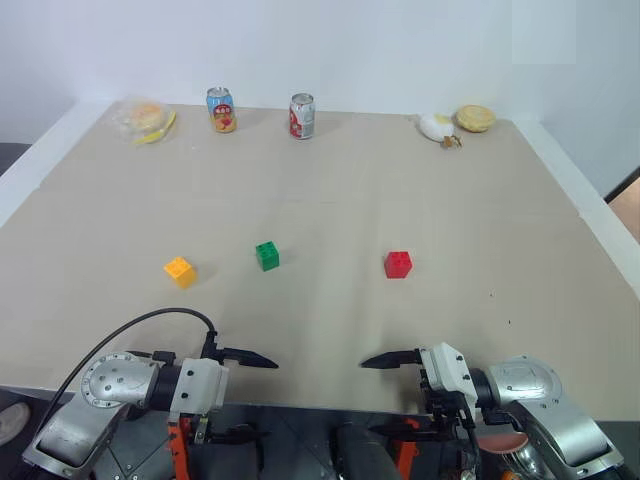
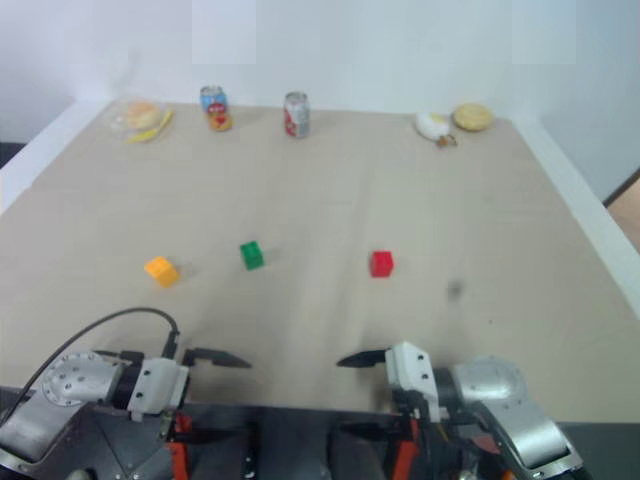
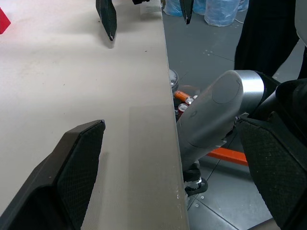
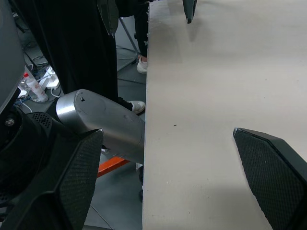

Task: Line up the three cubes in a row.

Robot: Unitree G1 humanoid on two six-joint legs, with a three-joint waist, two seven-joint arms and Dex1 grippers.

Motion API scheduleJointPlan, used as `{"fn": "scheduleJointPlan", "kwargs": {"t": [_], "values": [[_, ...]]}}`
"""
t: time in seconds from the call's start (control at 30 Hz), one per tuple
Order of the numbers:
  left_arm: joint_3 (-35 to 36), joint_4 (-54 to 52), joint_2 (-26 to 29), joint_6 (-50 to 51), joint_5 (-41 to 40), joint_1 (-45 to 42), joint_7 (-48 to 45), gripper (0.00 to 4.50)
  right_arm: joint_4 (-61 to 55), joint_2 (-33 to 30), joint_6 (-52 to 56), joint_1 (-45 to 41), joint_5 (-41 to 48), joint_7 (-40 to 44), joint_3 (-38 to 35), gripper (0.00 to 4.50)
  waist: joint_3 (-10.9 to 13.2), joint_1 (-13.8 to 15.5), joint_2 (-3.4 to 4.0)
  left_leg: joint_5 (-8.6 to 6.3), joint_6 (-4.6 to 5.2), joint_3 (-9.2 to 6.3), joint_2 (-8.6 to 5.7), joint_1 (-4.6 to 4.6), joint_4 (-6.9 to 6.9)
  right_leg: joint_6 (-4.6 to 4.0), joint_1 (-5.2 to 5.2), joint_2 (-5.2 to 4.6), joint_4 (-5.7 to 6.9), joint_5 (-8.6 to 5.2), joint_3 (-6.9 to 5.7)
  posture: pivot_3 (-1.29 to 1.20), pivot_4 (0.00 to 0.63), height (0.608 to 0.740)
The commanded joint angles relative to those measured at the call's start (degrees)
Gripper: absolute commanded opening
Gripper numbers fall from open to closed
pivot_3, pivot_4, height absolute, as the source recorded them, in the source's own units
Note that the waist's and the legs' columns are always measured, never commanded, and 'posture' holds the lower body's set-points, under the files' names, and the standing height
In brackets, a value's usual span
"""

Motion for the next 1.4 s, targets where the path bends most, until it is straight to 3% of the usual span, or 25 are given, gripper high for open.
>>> {"fn": "scheduleJointPlan", "kwargs": {"t": [0.03, 0.5, 0.77, 0.9, 0.97, 1.17, 1.27, 1.4], "values": [[-0.1, 0.2, 0.0, -2.8, -0.4, 0.3, -1.5, 4.47, -0.3, 0.2, -2.0, 0.1, -0.3, 0.8, -0.1, 4.50, 0.0, 0.0, 0.00, 0.00, 0.00, 0.00, 0.00, 0.00, 0.00, 0.00, 0.00, 0.00, 0.00, 0.00, 0.00, 0.00, 0.150, 0.733], [0.5, 1.8, -0.4, -4.4, -3.4, -0.2, -5.6, 4.47, -1.6, 1.2, -0.8, 0.2, 1.5, -0.5, -1.0, 4.50, 0.0, 0.0, 0.00, 0.01, 0.01, -0.04, -0.01, 0.05, 0.05, 0.02, 0.11, 0.00, 0.02, 0.02, -0.05, 0.00, 0.150, 0.733], [4.1, -2.2, 1.4, 5.2, -10.9, -3.3, -3.6, 4.47, -6.5, 2.1, 3.7, 2.2, 5.8, -5.6, -4.4, 4.50, 0.0, 0.0, 0.01, 0.01, 0.01, -0.11, 0.00, 0.05, 0.09, 0.03, 0.16, 0.00, 0.09, 0.02, -0.15, 0.00, 0.150, 0.733], [8.6, -4.3, 0.0, 22.1, -23.2, -12.3, 6.5, 4.47, -9.1, 5.7, 11.1, -2.4, 13.1, -17.3, -11.8, 4.50, 0.0, 0.0, 0.00, 0.03, 0.03, -0.23, 0.08, 0.01, 0.33, 0.05, 0.26, 0.01, 0.22, 0.05, -0.37, 0.00, 0.150, 0.733], [9.0, -3.6, -3.1, 25.4, -23.8, -17.1, 11.9, 4.47, -9.0, 9.1, 14.9, -6.3, 12.6, -26.1, -13.4, 4.50, 0.0, 0.0, 0.01, 0.05, 0.04, -0.32, 0.11, 0.02, 0.48, 0.06, 0.34, 0.04, 0.24, 0.15, -0.47, 0.00, 0.150, 0.733], [5.6, -1.3, -13.5, 24.6, -15.8, -23.2, 21.9, 4.47, -8.2, 22.8, 22.4, -16.3, -0.9, -58.8, -16.2, 4.50, 0.0, 0.0, 0.02, 0.13, 0.09, -0.37, 0.02, -0.05, 0.77, 0.14, 0.38, 0.09, 0.24, 0.43, -0.40, 0.00, 0.150, 0.733], [3.9, -0.1, -17.7, 24.1, -12.7, -23.8, 24.6, 4.47, -9.7, 27.7, 28.2, -17.6, -5.3, -68.8, -15.6, 4.50, 0.0, 0.2, 0.03, 0.12, 0.08, -0.43, -0.02, -0.15, 0.74, 0.18, 0.34, 0.09, 0.25, 0.36, -0.41, 0.00, 0.150, 0.733], [3.4, 2.5, -21.0, 23.0, -9.4, -24.8, 26.6, 4.47, -10.0, 32.8, 33.2, -19.2, -7.7, -75.0, -14.5, 4.50, 0.0, 0.2, 0.04, 0.10, 0.08, -0.44, -0.02, -0.24, 0.70, 0.16, 0.28, 0.13, 0.26, 0.36, -0.37, 0.00, 0.150, 0.733]]}}
